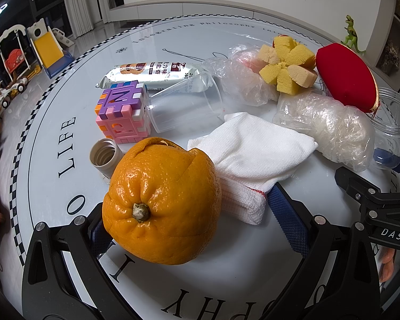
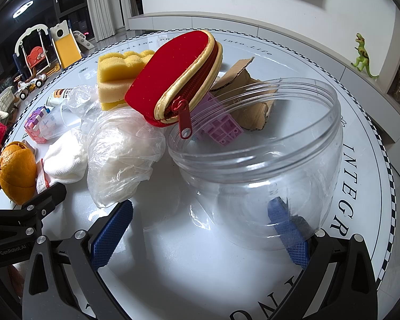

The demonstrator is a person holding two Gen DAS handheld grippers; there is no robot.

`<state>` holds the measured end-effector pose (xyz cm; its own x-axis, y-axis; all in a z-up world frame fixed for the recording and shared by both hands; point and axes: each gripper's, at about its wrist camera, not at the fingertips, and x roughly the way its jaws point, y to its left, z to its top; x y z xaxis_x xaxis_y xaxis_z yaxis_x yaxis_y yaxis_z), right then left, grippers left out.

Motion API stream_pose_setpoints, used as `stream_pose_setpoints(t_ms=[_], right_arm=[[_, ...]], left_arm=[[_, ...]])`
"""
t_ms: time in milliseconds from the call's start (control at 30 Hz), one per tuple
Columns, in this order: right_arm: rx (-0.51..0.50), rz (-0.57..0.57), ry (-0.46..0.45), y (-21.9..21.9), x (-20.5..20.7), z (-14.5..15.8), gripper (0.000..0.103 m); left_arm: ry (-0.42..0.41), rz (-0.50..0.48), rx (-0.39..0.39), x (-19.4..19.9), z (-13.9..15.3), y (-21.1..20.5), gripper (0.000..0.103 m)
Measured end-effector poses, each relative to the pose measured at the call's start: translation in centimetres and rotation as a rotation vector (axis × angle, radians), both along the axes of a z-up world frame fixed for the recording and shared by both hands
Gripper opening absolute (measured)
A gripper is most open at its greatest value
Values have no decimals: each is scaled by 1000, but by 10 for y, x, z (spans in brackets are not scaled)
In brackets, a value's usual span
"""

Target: Collect trash

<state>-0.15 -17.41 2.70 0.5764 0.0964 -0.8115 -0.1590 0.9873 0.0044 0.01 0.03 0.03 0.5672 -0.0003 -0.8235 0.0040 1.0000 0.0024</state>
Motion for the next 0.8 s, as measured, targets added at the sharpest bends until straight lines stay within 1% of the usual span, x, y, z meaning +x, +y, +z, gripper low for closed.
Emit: stream_pose_setpoints(t_ms=[333, 433, 500, 600, 733, 800], right_arm=[[1, 0, 0, 0, 0, -1, 100], [-11, -11, -3, -1, -2, 0, 100], [-3, 3, -19, -4, -9, 6, 100], [2, 20, -45, -8, -16, 19, 100], [20, 56, -68, -12, -30, 32, 100], [13, 82, -84, -13, -40, 41, 100]], left_arm=[[0, 0, -1, 0, 0, 0, 97], [-6, -10, -37, -2, 2, 4, 97], [-6, -22, -49, -11, 5, 12, 97], [-22, -29, -48, -26, 10, 17, 97], [-53, -24, -90, -42, 25, 40, 97], [-62, -20, -88, -48, 31, 47, 97]])
